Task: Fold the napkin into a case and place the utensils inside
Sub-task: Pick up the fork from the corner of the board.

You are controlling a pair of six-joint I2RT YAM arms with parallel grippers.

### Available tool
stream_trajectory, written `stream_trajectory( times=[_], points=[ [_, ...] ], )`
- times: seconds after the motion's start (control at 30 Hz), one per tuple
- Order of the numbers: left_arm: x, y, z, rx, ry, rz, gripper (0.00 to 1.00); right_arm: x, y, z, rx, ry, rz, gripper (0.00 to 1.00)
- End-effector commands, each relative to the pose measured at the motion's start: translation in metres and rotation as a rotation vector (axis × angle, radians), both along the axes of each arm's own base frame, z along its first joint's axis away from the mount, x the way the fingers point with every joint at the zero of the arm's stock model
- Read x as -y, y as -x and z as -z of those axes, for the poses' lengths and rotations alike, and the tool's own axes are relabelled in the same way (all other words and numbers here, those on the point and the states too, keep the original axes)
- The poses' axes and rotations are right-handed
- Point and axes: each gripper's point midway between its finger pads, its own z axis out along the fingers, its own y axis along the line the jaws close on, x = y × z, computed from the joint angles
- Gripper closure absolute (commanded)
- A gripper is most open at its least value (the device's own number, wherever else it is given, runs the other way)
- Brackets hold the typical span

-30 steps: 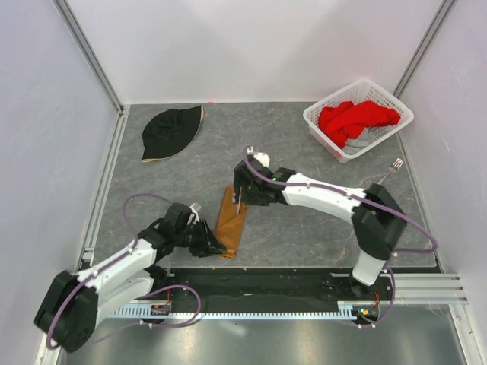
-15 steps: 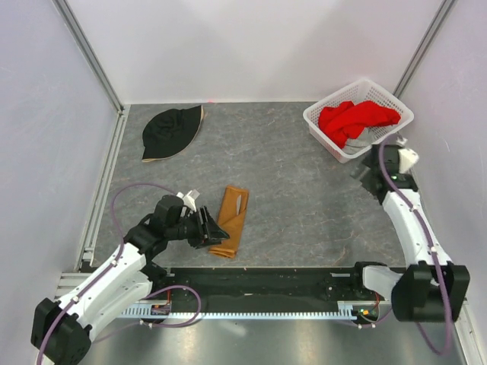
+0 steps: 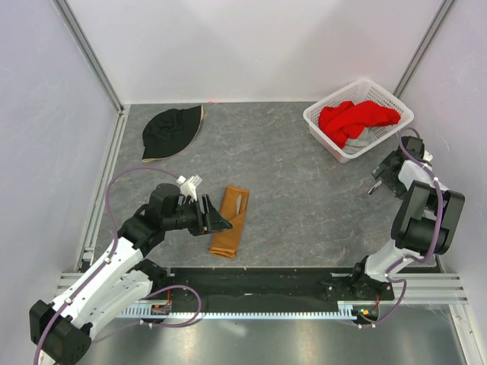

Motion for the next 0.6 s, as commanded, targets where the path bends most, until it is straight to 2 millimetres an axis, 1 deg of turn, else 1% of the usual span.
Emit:
stream_trajectory(
  times=[0.0, 0.03, 0.1, 0.13, 0.3, 0.4, 0.47, 0.5, 0.53, 0.57],
  points=[
    [-0.001, -0.002, -0.003, 0.050, -0.008, 0.022, 0.38, 0.021, -0.039, -0.018, 0.082, 0.070, -0.027, 0.13],
    [-0.001, -0.001, 0.002, 0.039, -0.013, 0.018, 0.39, 0.021, -0.041, -0.010, 0.061, 0.063, -0.031, 0.14],
    [0.000, -0.002, 0.006, 0.027, -0.013, 0.017, 0.40, 0.023, -0.047, -0.005, 0.047, 0.058, -0.038, 0.25],
    [0.000, -0.001, 0.006, 0.024, -0.013, 0.020, 0.40, 0.023, -0.047, 0.003, 0.026, 0.049, -0.039, 0.30],
    [0.000, -0.001, 0.009, 0.020, -0.022, 0.032, 0.41, 0.023, -0.053, 0.015, 0.010, 0.042, -0.030, 0.34],
    [0.000, -0.002, 0.011, 0.017, -0.028, 0.029, 0.41, 0.022, -0.054, 0.028, -0.026, 0.045, -0.038, 0.35],
    [-0.001, -0.002, 0.014, 0.008, -0.036, 0.025, 0.41, 0.021, -0.052, 0.032, -0.053, 0.045, -0.041, 0.40],
    [-0.001, -0.003, 0.016, 0.003, -0.040, 0.020, 0.41, 0.020, -0.049, 0.036, -0.077, 0.042, -0.048, 0.44],
    [-0.001, -0.002, 0.018, -0.006, -0.042, 0.017, 0.42, 0.019, -0.048, 0.037, -0.095, 0.042, -0.053, 0.57],
    [-0.002, -0.002, 0.021, -0.018, -0.045, 0.011, 0.42, 0.017, -0.047, 0.038, -0.105, 0.039, -0.058, 0.65]
  ],
)
